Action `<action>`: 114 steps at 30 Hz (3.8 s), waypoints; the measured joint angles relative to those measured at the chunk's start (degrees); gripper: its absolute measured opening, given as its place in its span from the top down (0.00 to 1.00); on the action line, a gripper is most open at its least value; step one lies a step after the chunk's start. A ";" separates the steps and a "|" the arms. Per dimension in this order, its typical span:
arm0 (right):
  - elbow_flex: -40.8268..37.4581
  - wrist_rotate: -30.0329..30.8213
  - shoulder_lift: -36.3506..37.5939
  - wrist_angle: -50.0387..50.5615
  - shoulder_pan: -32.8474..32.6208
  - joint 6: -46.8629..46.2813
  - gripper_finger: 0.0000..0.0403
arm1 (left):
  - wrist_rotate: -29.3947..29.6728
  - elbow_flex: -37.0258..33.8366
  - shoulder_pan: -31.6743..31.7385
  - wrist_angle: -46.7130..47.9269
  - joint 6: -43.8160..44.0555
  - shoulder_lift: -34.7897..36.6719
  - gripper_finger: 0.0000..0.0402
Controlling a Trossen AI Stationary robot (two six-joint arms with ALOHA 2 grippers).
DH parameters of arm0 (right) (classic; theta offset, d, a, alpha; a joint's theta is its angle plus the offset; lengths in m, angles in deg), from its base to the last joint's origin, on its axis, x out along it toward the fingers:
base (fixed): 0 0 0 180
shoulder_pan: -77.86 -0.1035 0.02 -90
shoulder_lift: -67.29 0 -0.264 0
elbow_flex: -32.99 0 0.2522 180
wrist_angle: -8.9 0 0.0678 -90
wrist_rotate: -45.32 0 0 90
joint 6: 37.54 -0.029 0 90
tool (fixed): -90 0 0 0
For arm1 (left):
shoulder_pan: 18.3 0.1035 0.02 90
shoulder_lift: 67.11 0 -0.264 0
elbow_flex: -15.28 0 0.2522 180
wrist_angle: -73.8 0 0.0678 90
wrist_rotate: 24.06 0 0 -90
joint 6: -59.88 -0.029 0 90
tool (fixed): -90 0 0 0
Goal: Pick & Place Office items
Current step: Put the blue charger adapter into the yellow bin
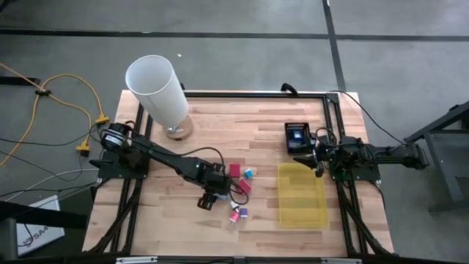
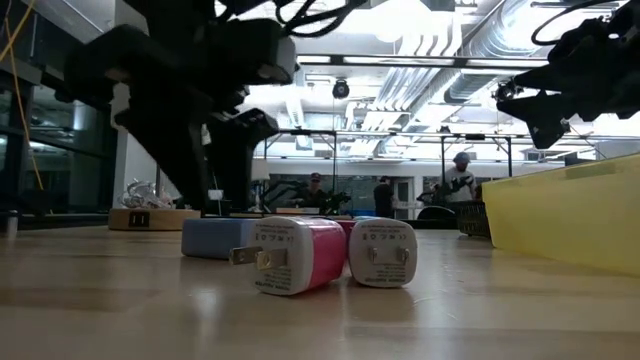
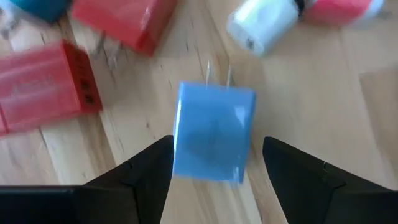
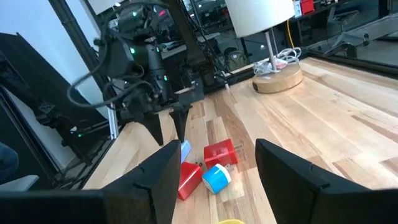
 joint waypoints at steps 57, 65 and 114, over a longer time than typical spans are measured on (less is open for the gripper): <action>0.00 0.04 -2.17 -0.54 0.00 0.00 0.52 | -0.22 0.03 0.47 -3.61 0.85 -4.10 0.48; 0.00 0.02 -2.16 -0.54 0.00 0.00 0.52 | -0.22 0.03 1.46 -5.34 0.83 -2.81 0.48; 0.00 0.03 -2.21 -0.61 0.00 0.00 0.52 | 20.58 0.02 3.78 -42.33 -16.05 0.87 0.48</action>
